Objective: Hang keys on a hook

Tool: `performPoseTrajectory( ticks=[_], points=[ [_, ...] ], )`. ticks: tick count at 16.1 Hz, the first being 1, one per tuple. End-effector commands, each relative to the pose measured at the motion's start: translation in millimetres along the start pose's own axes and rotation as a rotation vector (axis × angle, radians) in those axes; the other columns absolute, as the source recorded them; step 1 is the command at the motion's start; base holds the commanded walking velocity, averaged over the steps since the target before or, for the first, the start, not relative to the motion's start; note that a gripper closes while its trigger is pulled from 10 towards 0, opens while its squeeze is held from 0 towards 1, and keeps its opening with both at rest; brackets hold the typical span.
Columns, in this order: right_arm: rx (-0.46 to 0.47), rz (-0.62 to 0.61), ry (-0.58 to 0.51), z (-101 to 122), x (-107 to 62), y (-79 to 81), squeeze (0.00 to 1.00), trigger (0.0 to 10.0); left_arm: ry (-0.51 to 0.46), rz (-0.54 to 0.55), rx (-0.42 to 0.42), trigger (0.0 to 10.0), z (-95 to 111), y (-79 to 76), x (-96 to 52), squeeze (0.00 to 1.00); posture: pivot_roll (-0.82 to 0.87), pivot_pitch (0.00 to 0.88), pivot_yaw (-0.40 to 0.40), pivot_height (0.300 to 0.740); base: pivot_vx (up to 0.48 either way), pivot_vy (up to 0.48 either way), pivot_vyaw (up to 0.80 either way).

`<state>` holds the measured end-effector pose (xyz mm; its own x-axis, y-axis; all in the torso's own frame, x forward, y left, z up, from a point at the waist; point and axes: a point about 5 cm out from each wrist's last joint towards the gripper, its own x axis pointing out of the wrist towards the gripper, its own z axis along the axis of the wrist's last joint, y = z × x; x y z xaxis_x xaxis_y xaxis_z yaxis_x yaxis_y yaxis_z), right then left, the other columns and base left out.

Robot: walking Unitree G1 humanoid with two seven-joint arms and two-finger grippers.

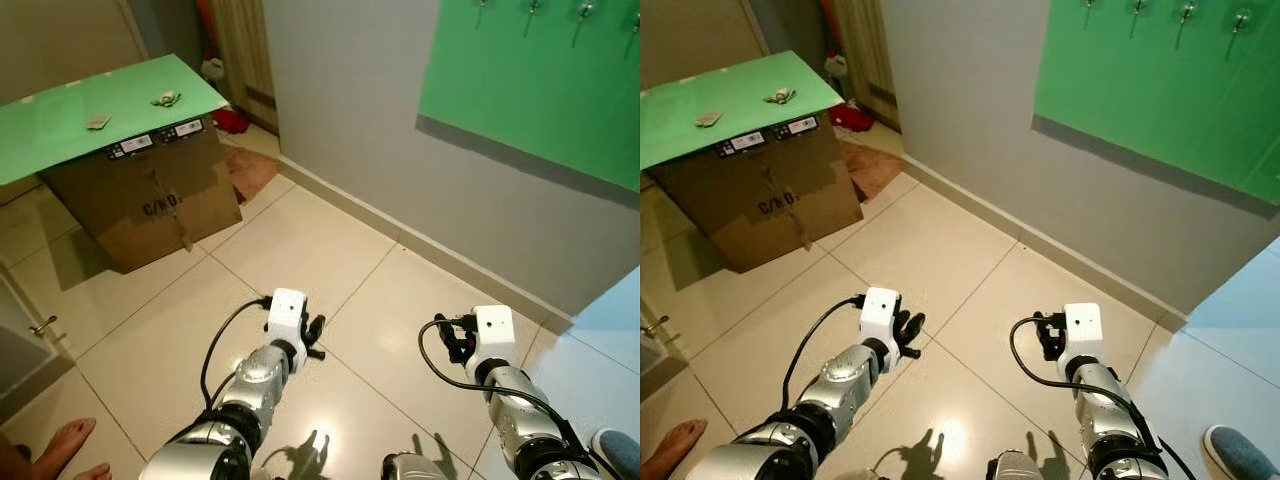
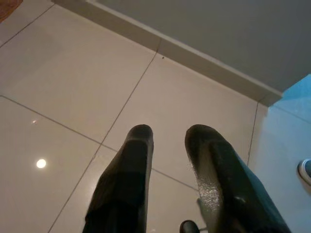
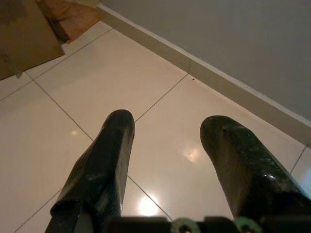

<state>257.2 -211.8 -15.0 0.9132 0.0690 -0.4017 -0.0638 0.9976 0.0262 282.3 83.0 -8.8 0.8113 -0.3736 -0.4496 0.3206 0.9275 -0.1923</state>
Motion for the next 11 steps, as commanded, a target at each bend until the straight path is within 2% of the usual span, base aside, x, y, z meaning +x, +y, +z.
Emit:
performPoseTrajectory(
  ticks=[1, 9, 11],
  points=[
    [0.010, 0.009, -0.013, 3.8, 1.3, -0.3, 0.00, 10.0, -0.037, 0.000, -0.004, 0.0, 9.5, 0.5, 2.3, 0.00, -0.16, 0.038, 0.050, 0.740, 0.000, 0.000, 0.00],
    [0.004, 0.029, -0.040, 9.5, 3.3, 2.6, 0.00, 10.0, -0.025, -0.006, -0.005, 0.0, 6.8, -1.2, 2.1, 0.00, -0.17, 0.040, 0.058, 0.740, 0.000, 0.000, 0.00],
    [-0.011, 0.048, -0.024, 7.3, 2.4, 2.8, 0.00, 10.0, -0.020, -0.046, -0.022, 0.0, 5.2, -7.9, 2.9, 0.00, -0.17, 0.039, 0.059, 0.740, 0.000, 0.000, 0.80]
  ],
)
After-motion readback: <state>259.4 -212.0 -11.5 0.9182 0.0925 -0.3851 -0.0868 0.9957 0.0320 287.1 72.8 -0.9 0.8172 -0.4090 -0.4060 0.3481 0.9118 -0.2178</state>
